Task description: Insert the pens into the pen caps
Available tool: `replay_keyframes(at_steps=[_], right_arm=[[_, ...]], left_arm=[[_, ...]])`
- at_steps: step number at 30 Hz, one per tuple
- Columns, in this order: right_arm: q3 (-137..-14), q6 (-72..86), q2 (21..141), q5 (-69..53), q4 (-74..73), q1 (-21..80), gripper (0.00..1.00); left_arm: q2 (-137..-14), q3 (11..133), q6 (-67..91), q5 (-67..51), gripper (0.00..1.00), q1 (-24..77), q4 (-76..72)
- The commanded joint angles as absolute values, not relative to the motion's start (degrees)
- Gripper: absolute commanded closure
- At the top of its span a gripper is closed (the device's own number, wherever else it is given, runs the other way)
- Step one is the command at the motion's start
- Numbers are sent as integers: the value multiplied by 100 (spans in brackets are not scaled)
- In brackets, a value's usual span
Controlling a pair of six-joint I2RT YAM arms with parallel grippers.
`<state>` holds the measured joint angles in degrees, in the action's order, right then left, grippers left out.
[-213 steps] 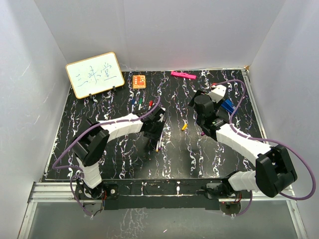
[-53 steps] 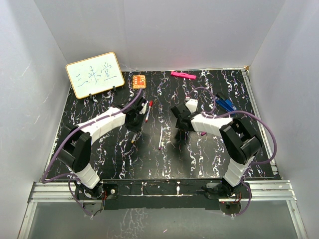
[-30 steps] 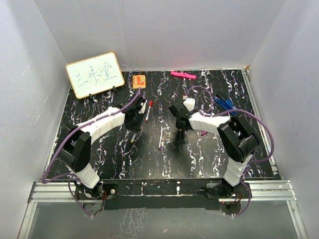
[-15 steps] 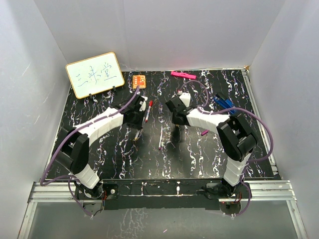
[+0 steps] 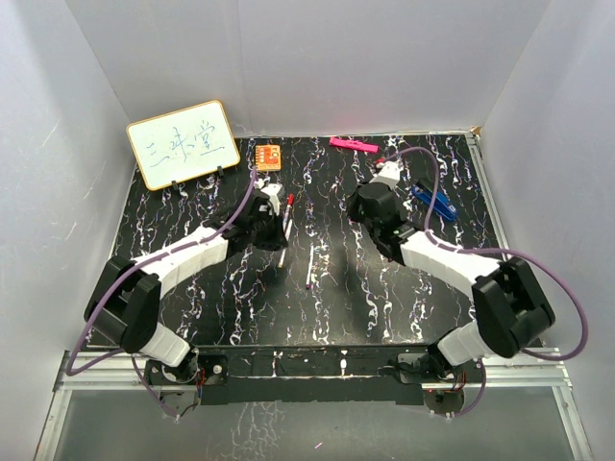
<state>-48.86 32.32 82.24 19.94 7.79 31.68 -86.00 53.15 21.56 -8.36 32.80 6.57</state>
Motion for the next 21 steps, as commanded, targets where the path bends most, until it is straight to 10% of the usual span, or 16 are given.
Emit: replay_keyframes(at_steps=[1, 21], right_arm=[[-4399, 3023, 7739, 1385, 2572, 3072, 100], [-3375, 3270, 7391, -152, 4877, 3036, 100]], left_arm=[[-8191, 4983, 2564, -1714, 100, 3312, -947], [-8565, 4861, 3121, -2830, 100, 3753, -2617]])
